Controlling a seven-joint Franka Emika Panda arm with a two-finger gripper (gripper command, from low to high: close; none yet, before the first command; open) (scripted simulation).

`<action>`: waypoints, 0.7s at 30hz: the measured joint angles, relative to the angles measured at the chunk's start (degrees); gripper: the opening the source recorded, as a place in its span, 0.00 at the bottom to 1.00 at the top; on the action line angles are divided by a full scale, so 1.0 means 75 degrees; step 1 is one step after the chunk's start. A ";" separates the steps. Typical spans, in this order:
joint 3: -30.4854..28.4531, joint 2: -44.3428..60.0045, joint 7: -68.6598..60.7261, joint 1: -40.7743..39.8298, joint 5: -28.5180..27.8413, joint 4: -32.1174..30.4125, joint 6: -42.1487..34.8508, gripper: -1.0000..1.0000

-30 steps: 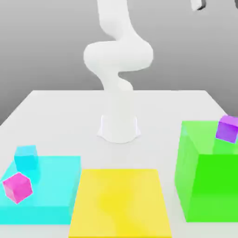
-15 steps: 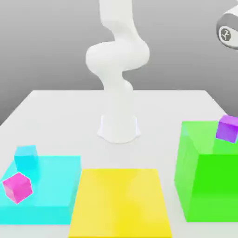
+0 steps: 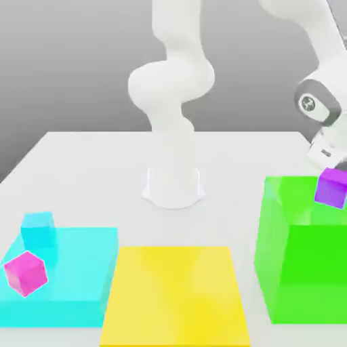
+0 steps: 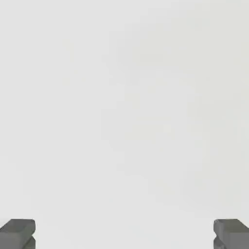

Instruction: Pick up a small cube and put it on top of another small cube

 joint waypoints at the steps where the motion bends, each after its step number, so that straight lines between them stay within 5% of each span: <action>1: 0.0014 0.0021 0.0246 0.0061 -0.0052 -0.0086 0.0105 0.50; 21: -0.1142 -0.0032 0.6744 -0.0368 -0.2582 -0.0379 0.3116 0.50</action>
